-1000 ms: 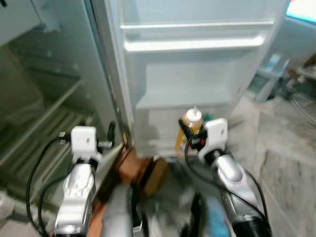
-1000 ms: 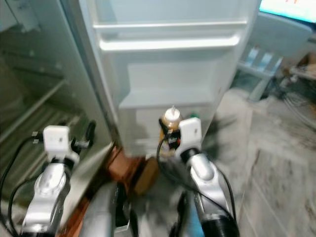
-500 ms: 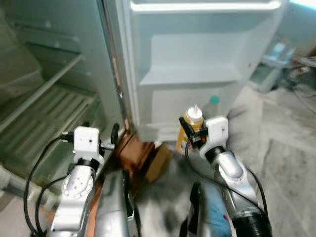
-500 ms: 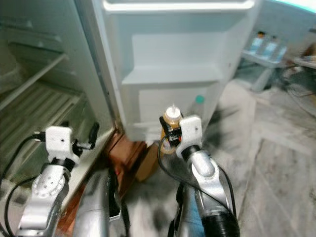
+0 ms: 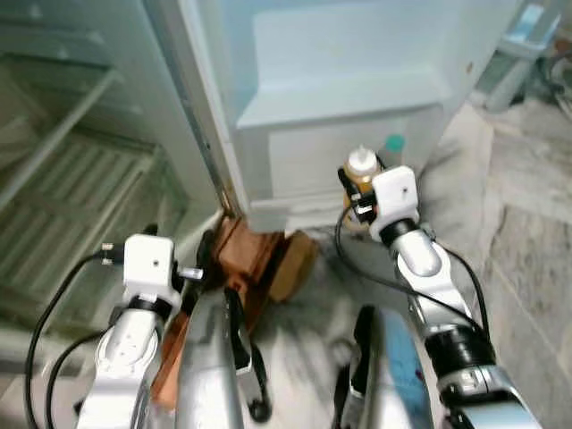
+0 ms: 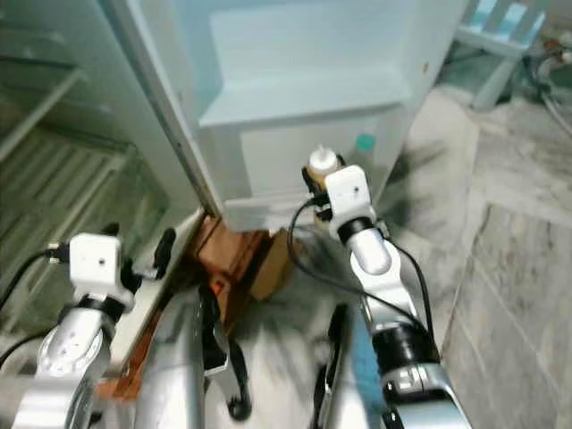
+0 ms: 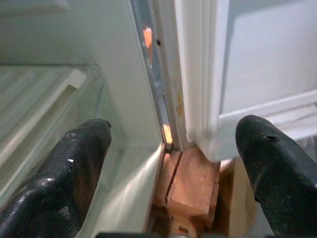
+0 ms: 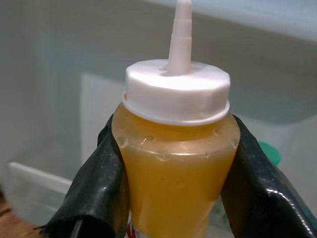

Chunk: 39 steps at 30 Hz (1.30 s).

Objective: Restocking fridge

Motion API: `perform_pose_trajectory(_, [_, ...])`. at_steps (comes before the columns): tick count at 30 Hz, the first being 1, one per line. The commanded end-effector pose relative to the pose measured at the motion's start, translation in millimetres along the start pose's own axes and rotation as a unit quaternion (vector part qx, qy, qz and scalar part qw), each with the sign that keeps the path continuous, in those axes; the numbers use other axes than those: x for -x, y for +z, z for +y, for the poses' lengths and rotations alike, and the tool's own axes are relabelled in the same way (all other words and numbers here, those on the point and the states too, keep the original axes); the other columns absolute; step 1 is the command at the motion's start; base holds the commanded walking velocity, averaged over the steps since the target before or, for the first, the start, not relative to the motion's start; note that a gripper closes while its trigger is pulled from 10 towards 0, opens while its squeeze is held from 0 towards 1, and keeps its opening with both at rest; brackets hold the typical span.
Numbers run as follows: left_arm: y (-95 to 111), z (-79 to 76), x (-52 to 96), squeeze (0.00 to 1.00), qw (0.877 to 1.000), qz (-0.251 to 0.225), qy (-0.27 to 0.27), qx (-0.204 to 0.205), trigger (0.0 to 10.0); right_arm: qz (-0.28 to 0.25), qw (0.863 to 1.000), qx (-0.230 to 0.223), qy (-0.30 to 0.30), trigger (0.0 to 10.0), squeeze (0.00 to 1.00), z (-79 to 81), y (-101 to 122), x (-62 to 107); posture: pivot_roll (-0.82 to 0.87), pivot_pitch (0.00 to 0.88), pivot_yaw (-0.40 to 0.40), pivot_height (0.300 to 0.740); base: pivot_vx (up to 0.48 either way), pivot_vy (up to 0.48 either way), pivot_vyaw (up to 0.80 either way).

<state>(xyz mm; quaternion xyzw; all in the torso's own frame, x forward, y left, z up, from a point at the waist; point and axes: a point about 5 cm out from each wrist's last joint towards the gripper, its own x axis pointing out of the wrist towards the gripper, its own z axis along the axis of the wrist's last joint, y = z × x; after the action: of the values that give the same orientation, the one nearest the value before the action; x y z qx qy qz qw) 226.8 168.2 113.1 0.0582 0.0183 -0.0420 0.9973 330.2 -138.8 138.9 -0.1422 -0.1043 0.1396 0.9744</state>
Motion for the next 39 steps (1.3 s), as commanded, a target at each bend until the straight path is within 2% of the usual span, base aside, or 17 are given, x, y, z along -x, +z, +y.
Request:
perform_pose_trajectory(1, [3,0.0,7.6,0.00,1.000,0.007,-0.005,-0.003,10.0,-0.020,0.999,0.028,0.005,10.0,0.00,1.8,4,-7.0,0.20,0.290,0.067,0.565,0.000,0.000,0.00])
perform_pose_trajectory(7, [6,-0.1,17.8,0.00,1.000,0.021,-0.007,-0.001,10.0,-0.051,0.995,0.078,0.020,10.0,0.00,1.1,15,-25.0,0.22,0.322,0.077,0.565,0.000,0.000,0.00])
perform_pose_trajectory(11, [10,0.5,22.7,0.00,1.000,0.027,-0.006,0.001,10.0,-0.090,0.983,0.153,0.036,10.0,0.00,0.5,29,-39.5,0.24,0.350,0.083,0.565,0.000,0.000,0.00])
perform_pose_trajectory(13, [10,0.5,23.4,0.00,1.000,0.028,-0.006,0.001,10.0,-0.095,0.981,0.164,0.038,10.0,0.00,0.9,30,-41.2,0.24,0.350,0.083,0.565,0.000,0.000,0.00])
perform_pose_trajectory(15, [12,1.3,25.0,0.00,0.999,0.032,-0.006,0.000,10.0,-0.117,0.970,0.210,0.041,10.0,0.00,1.1,37,-48.4,0.24,0.363,0.084,0.565,0.000,0.000,0.00])
perform_pose_trajectory(17, [13,2.1,26.3,0.00,0.999,0.035,-0.003,0.000,10.0,-0.130,0.960,0.242,0.050,10.0,0.00,2.0,40,-51.4,0.25,0.366,0.085,0.565,0.000,0.000,0.00])
perform_pose_trajectory(24, [14,2.4,32.9,0.00,0.999,0.044,0.000,-0.001,10.0,-0.128,0.943,0.297,0.078,10.0,0.00,2.3,31,-50.1,0.26,0.385,0.086,0.565,0.000,0.000,0.00])
perform_pose_trajectory(31, [15,2.2,37.8,0.00,0.999,0.051,0.004,-0.004,10.0,-0.124,0.935,0.318,0.095,10.0,0.00,2.8,24,-48.4,0.27,0.396,0.089,0.565,0.000,0.000,0.00])
perform_pose_trajectory(39, [16,0.7,48.9,0.00,0.998,0.062,0.005,-0.004,10.0,-0.108,0.944,0.301,0.080,10.0,0.00,0.6,20,-50.2,0.29,0.426,0.099,0.565,0.000,0.000,0.00])
